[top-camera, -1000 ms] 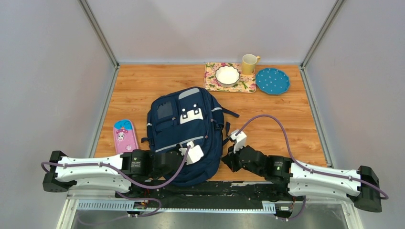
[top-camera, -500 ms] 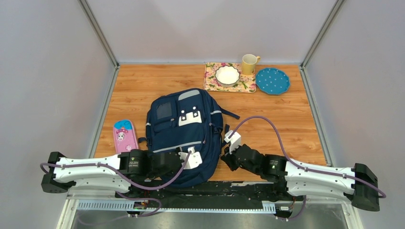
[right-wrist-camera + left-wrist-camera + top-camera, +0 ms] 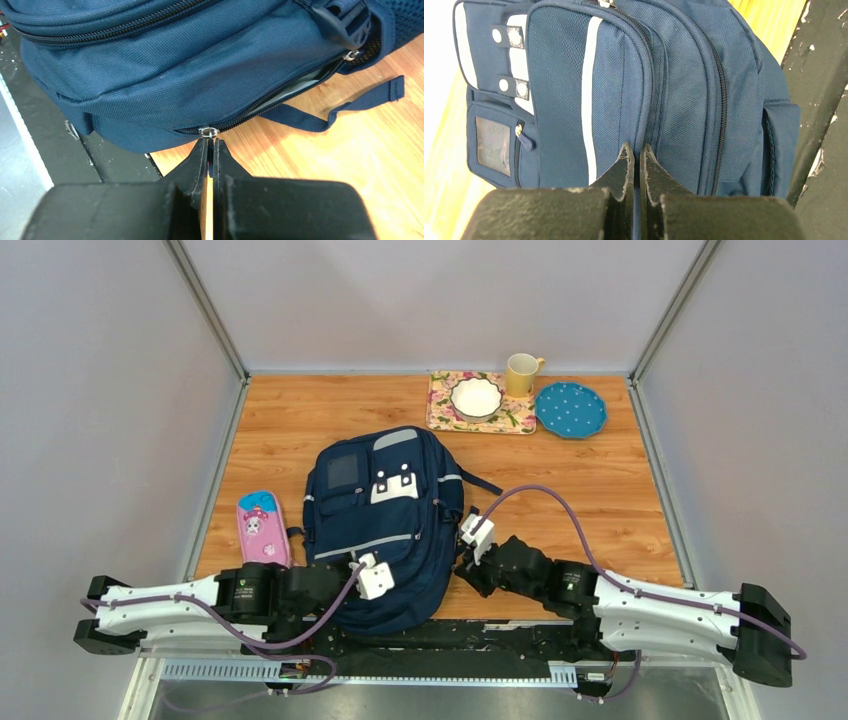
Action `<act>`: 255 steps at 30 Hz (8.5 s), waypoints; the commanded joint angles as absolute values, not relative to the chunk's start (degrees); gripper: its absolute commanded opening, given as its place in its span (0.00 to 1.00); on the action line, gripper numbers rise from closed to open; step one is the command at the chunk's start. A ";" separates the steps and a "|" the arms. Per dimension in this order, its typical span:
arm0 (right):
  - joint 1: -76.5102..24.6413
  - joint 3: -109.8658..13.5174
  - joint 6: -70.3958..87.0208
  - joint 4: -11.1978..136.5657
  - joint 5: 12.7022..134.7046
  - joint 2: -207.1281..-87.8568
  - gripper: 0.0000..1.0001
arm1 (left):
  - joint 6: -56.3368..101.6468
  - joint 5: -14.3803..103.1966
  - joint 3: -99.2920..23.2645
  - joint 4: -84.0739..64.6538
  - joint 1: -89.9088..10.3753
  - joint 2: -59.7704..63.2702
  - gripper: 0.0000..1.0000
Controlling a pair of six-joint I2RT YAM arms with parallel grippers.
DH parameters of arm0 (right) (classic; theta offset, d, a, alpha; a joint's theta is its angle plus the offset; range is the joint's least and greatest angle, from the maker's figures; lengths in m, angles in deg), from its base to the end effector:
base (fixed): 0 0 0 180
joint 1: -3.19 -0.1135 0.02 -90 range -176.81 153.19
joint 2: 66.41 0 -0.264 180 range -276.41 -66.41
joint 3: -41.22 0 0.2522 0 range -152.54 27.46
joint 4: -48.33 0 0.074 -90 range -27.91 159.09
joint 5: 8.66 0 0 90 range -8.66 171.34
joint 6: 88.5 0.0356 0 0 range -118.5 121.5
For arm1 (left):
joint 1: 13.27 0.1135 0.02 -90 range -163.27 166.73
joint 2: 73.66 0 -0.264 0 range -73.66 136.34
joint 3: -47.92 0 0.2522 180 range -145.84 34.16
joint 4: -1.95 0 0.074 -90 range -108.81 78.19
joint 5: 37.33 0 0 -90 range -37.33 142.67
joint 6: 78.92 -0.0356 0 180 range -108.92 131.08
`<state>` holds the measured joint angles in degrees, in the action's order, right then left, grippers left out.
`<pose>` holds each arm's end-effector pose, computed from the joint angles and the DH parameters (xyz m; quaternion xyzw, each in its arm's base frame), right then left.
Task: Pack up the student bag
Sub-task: Zip the student bag at the center of the board, then adjust the student bag at the center of the board.
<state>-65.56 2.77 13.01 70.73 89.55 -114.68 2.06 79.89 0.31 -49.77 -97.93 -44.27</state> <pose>0.0719 0.1708 0.2093 -0.3880 0.7832 0.2627 0.4088 0.0272 -0.1156 0.2636 0.5483 0.6669 -0.1183 0.4905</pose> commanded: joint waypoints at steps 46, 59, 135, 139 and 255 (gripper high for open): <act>-65.36 2.50 17.23 67.10 84.77 -109.83 0.00 | 46.14 106.90 -23.67 -45.28 -97.91 0.16 0.62; -65.28 3.47 18.02 67.45 86.00 -108.42 0.00 | 52.03 100.66 -24.92 -52.77 -97.91 2.02 0.62; -49.89 4.96 26.80 60.49 89.43 -113.72 0.39 | 18.64 74.12 -4.34 -42.58 -91.14 -27.42 0.00; -49.63 6.10 31.20 64.90 93.72 -104.75 0.56 | 18.46 74.03 -3.99 -42.05 -91.05 -28.04 0.00; -48.04 0.92 66.63 67.97 94.26 -109.65 0.00 | 46.41 69.62 -19.28 -21.83 -82.00 7.99 0.67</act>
<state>-45.63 5.13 70.25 68.81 97.25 -111.62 45.25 63.50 -17.85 -22.84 -82.22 7.99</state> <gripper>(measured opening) 0.023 0.711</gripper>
